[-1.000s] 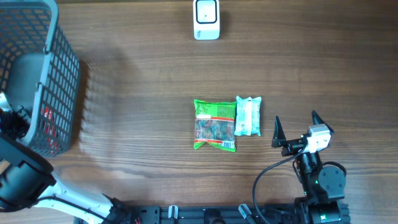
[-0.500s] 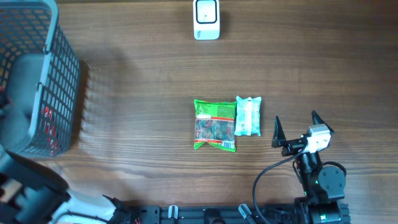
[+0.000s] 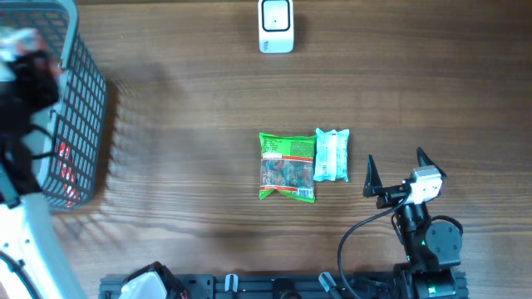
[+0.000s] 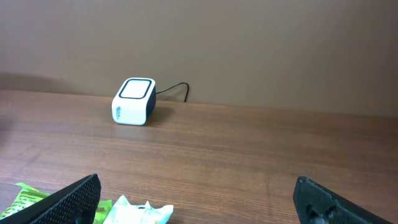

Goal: Scan the item barcode
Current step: 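Carry the small green and red boxes to the table left of the bags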

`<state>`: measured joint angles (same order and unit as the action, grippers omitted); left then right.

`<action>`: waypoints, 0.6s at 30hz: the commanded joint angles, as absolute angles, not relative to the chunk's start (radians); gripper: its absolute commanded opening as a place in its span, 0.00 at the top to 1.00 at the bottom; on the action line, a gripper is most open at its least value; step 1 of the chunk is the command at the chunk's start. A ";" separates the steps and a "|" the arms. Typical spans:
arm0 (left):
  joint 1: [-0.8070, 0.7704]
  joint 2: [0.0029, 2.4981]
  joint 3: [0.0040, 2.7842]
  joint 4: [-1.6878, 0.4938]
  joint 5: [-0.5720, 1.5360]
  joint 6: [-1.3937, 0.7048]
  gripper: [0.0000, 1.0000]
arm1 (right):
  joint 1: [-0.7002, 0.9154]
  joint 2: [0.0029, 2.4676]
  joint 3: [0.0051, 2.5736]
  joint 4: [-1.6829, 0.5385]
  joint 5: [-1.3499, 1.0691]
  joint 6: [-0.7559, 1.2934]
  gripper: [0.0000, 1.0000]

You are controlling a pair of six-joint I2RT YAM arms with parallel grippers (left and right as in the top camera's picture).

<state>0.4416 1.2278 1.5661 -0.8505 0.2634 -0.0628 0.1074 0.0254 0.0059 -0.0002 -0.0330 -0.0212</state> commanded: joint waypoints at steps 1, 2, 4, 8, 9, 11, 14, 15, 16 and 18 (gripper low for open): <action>0.272 1.235 1.570 -0.951 0.276 -0.143 0.59 | 0.102 0.023 0.005 0.004 -0.027 -0.023 0.00; 0.221 1.248 1.569 -0.983 0.276 -0.143 0.60 | 0.102 0.023 0.005 0.004 -0.027 -0.023 0.00; 0.136 1.284 1.569 -1.037 0.270 -0.143 0.60 | 0.102 0.023 0.005 0.004 -0.027 -0.023 0.00; -0.020 1.412 1.569 -1.123 0.252 -0.144 0.61 | 0.102 0.023 0.005 0.004 -0.027 -0.023 0.00; -0.048 1.446 1.569 -1.135 0.249 -0.144 0.61 | 0.102 0.023 0.005 0.004 -0.027 -0.023 0.00; -0.110 1.536 1.568 -1.153 0.250 -0.144 0.61 | 0.102 0.023 0.005 0.004 -0.027 -0.023 0.00; -0.176 1.662 1.568 -1.160 0.248 -0.163 0.63 | 0.102 0.023 0.005 0.004 -0.027 -0.023 0.00; -0.195 1.700 1.568 -1.159 0.246 -0.175 0.64 | 0.102 0.023 0.005 0.004 -0.027 -0.023 0.00; -0.216 1.746 1.568 -1.153 0.245 -0.189 0.64 | 0.102 0.023 0.005 0.004 -0.027 -0.023 0.00; -0.251 1.818 1.568 -1.133 0.245 -0.199 0.64 | 0.102 0.023 0.005 0.004 -0.027 -0.023 0.00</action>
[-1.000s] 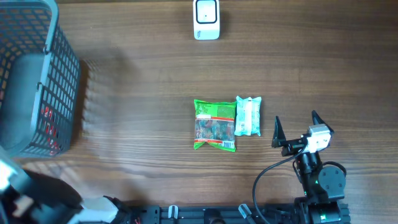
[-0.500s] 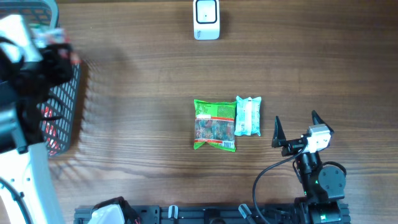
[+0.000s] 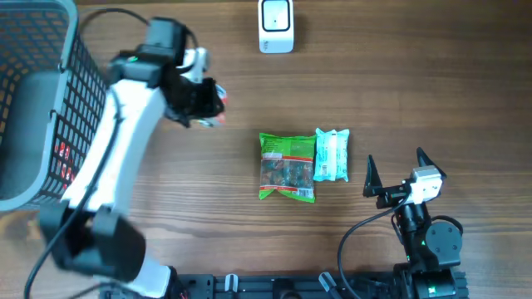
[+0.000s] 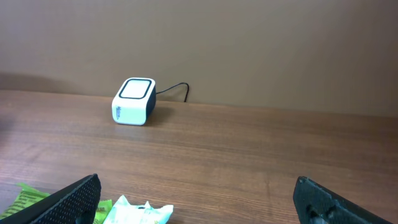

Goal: Scan the item barcode
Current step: 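Carry the small green and red boxes to the table left of the bags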

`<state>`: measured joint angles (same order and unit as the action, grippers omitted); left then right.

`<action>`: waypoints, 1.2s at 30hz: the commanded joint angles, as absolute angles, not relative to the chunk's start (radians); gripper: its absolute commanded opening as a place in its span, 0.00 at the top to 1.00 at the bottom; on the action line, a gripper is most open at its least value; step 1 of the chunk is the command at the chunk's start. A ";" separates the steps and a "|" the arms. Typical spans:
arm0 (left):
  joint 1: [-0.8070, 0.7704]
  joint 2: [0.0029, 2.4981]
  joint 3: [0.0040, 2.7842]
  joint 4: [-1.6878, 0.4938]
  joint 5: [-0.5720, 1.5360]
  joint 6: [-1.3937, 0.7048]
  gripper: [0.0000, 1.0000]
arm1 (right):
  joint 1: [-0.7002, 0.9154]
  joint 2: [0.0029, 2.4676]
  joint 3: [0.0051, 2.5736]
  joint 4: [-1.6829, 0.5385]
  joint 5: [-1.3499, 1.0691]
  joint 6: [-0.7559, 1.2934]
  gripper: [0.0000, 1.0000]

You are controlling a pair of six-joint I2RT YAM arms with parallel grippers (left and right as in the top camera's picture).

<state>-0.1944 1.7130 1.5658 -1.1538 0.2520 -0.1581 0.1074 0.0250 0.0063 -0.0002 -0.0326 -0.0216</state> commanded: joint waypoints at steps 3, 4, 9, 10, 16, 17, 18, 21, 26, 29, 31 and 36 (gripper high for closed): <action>-0.299 1.911 1.567 -1.089 0.197 -0.231 0.65 | 0.102 0.023 0.005 0.004 -0.027 -0.023 0.00; -0.311 1.937 1.567 -1.079 0.175 -0.248 0.65 | 0.102 0.023 0.005 0.004 -0.027 -0.023 0.00; -0.357 2.030 1.542 -1.010 0.120 -0.301 0.65 | 0.102 0.023 0.005 0.004 -0.027 -0.023 0.00; -0.362 2.038 1.529 -0.992 0.106 -0.301 0.65 | 0.102 0.023 0.005 0.004 -0.027 -0.023 0.00; -0.364 2.045 1.413 -0.871 0.024 -0.349 0.64 | 0.102 0.023 0.005 0.004 -0.027 -0.023 0.00; -0.363 2.045 1.399 -0.856 0.021 -0.350 0.64 | 0.102 0.023 0.005 0.004 -0.027 -0.023 0.00; -0.364 2.045 1.383 -0.834 0.019 -0.350 0.64 | 0.102 0.023 0.005 0.004 -0.027 -0.023 0.00; -0.364 2.045 1.357 -0.793 0.020 -0.373 0.59 | 0.102 0.023 0.005 0.004 -0.027 -0.023 0.00; -0.363 2.044 1.358 -0.794 0.020 -0.371 0.04 | 0.102 0.023 0.005 0.004 -0.027 -0.023 0.00; -0.361 2.031 1.380 -0.813 0.026 -0.371 0.00 | 0.102 0.023 0.005 0.004 -0.027 -0.023 0.00; -0.357 2.000 1.425 -0.841 0.025 -0.371 0.00 | 0.102 0.023 0.005 0.004 -0.027 -0.023 0.00; -0.316 1.858 1.623 -0.892 0.021 -0.329 0.00 | 0.102 0.023 0.005 0.004 -0.027 -0.023 0.00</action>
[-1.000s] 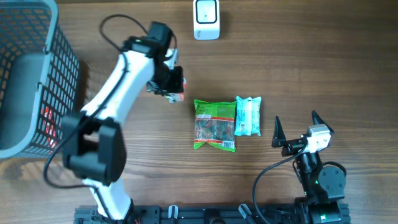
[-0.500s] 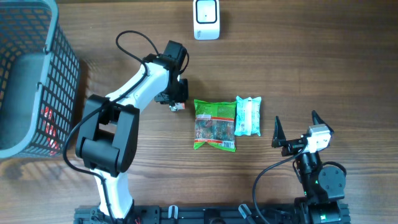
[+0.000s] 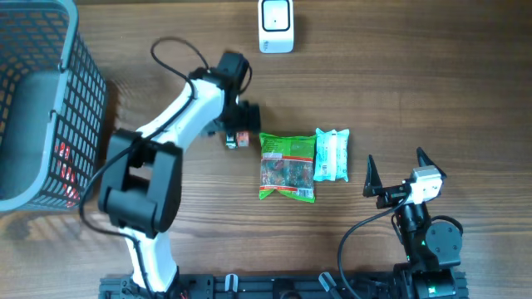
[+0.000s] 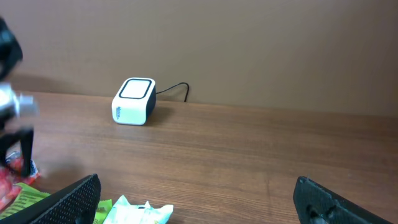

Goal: Scan the item barcode
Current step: 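Carry the small green and red boxes to the table left of the bags, then reach the left gripper into the basket and grasp the red Nescafe stick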

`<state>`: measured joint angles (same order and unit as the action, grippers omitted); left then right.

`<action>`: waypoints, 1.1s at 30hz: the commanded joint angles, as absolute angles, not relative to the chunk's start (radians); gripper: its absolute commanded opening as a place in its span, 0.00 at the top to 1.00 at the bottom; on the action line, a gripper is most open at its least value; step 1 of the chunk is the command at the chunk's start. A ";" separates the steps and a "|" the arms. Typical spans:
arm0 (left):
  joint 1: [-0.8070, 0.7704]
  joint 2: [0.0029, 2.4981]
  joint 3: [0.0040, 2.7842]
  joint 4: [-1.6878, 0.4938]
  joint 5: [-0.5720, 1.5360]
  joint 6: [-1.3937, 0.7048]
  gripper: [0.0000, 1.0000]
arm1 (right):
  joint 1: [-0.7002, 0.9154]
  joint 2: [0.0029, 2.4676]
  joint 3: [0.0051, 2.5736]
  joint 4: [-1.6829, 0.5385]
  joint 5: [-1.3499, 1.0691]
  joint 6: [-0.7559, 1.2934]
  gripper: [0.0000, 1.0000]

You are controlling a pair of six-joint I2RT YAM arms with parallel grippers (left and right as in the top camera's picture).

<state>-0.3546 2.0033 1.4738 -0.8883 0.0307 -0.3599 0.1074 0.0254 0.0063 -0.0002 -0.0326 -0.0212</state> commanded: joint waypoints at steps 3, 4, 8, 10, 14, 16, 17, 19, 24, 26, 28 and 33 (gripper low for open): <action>-0.260 1.782 1.752 -0.923 0.020 -0.294 0.01 | 0.102 0.023 0.005 0.004 -0.027 -0.023 0.00; -0.228 1.756 1.802 -0.943 0.014 -0.291 0.01 | 0.102 0.023 0.005 0.004 -0.027 -0.023 0.00; -0.044 1.660 1.934 -1.000 -0.066 -0.291 0.00 | 0.102 0.023 0.005 0.004 -0.027 -0.023 0.00; 0.075 1.614 1.941 -1.001 -0.080 -0.285 0.00 | 0.102 0.023 0.005 0.004 -0.027 -0.023 0.00; 0.334 1.589 1.940 -1.063 -0.081 -0.270 0.00 | 0.102 0.023 0.005 0.004 -0.027 -0.023 0.00; 0.448 1.607 1.932 -1.112 -0.080 -0.270 0.00 | 0.102 0.023 0.005 0.004 -0.027 -0.023 0.00; 0.501 1.620 1.926 -1.143 -0.080 -0.270 0.00 | 0.102 0.023 0.005 0.004 -0.027 -0.023 0.00; 0.575 1.650 1.907 -1.198 -0.080 -0.278 0.00 | 0.102 0.023 0.005 0.004 -0.027 -0.023 0.00; 0.669 1.721 1.772 -1.229 -0.080 -0.276 0.00 | 0.102 0.023 0.005 0.004 -0.027 -0.023 0.00; 0.685 1.745 1.707 -1.204 -0.080 -0.276 0.02 | 0.102 0.023 0.005 0.004 -0.027 -0.023 0.00; 0.696 1.775 1.620 -1.157 -0.081 -0.265 0.03 | 0.102 0.023 0.005 0.004 -0.027 -0.023 0.00; 0.718 1.839 1.430 -1.021 -0.081 -0.264 0.11 | 0.102 0.023 0.005 0.004 -0.027 -0.023 0.00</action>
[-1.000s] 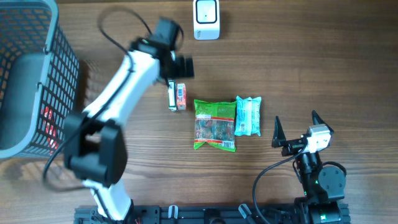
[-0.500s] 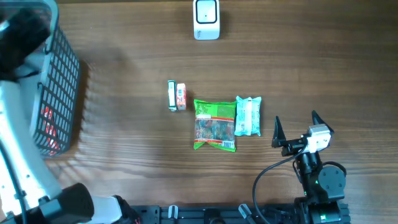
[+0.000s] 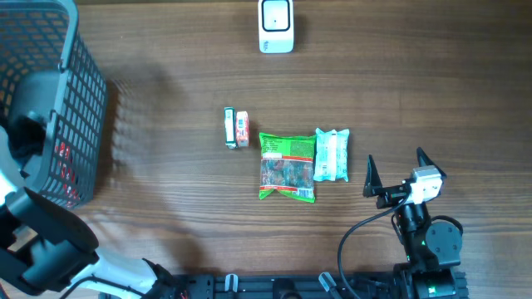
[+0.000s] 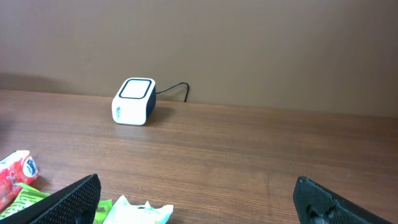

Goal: Scan the item barcode
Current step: 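Reach the left gripper into the basket and grasp the red Nescafe stick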

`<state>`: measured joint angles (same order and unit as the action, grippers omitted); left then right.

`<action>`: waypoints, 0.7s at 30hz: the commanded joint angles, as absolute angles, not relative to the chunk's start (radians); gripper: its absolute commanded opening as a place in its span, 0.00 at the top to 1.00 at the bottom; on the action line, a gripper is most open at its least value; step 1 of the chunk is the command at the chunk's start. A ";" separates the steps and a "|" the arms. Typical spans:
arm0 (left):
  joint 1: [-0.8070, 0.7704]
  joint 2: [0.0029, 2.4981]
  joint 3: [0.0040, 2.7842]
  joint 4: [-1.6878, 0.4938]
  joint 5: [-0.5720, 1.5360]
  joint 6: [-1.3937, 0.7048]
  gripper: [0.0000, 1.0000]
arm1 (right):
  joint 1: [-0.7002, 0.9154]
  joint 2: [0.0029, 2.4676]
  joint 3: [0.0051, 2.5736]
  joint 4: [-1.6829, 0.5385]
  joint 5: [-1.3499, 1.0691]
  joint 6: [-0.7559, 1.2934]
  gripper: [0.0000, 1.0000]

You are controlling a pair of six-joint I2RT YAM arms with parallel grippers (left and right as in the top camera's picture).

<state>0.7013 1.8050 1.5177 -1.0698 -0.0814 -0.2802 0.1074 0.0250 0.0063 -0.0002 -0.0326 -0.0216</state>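
Note:
The white barcode scanner stands at the far edge of the table. A small red and white packet lies flat left of a green snack bag. A pale blue-white packet lies to the right of the bag, touching it. My right gripper rests open near the front right, nothing between its fingers. My left arm reaches into the basket at the far left, and its jaws are hidden there.
A grey wire basket stands at the left edge with something red inside. The scanner's cable runs off behind it toward the wall.
My left gripper was at the small red packet beside the green bag. It has let go of the packet, which lies on the table, and the arm is back at the basket.
My left arm was in the basket at first. Then it was over the table carrying a small red packet. Then it was down beside the green bag with it. Now the packet lies there alone. The right arm never moved.

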 commanded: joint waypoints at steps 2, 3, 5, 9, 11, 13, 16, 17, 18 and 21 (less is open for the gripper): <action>0.720 1.851 1.379 -0.971 -0.080 -0.237 0.12 | 0.102 0.023 0.005 0.004 -0.027 -0.023 0.00; 0.719 1.856 1.346 -0.937 -0.080 -0.219 0.14 | 0.102 0.023 0.005 0.004 -0.027 -0.023 0.00; 0.719 1.864 1.283 -0.869 -0.080 -0.167 0.17 | 0.102 0.023 0.005 0.004 -0.027 -0.023 0.00; 0.719 1.866 1.180 -0.751 -0.078 -0.156 0.31 | 0.102 0.023 0.005 0.004 -0.027 -0.023 0.00; 0.719 1.866 1.150 -0.716 -0.061 -0.156 0.37 | 0.102 0.023 0.005 0.004 -0.027 -0.023 0.00; 0.719 1.866 1.126 -0.687 -0.050 -0.157 0.44 | 0.102 0.023 0.005 0.004 -0.027 -0.023 0.00; 0.720 1.865 1.121 -0.648 -0.050 -0.157 0.64 | 0.102 0.023 0.005 0.004 -0.027 -0.023 0.00; 0.724 1.864 1.127 -0.630 -0.050 -0.157 0.66 | 0.102 0.023 0.005 0.004 -0.027 -0.023 0.00; 0.729 1.864 1.136 -0.619 -0.050 -0.157 0.66 | 0.102 0.023 0.005 0.004 -0.027 -0.023 0.00; 0.738 1.864 1.164 -0.579 -0.043 -0.161 0.68 | 0.102 0.023 0.005 0.004 -0.027 -0.023 0.00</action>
<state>0.7223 1.8336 1.1629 -0.6113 -0.0589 -0.1619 0.1074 0.0250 0.0063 -0.0002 -0.0326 -0.0212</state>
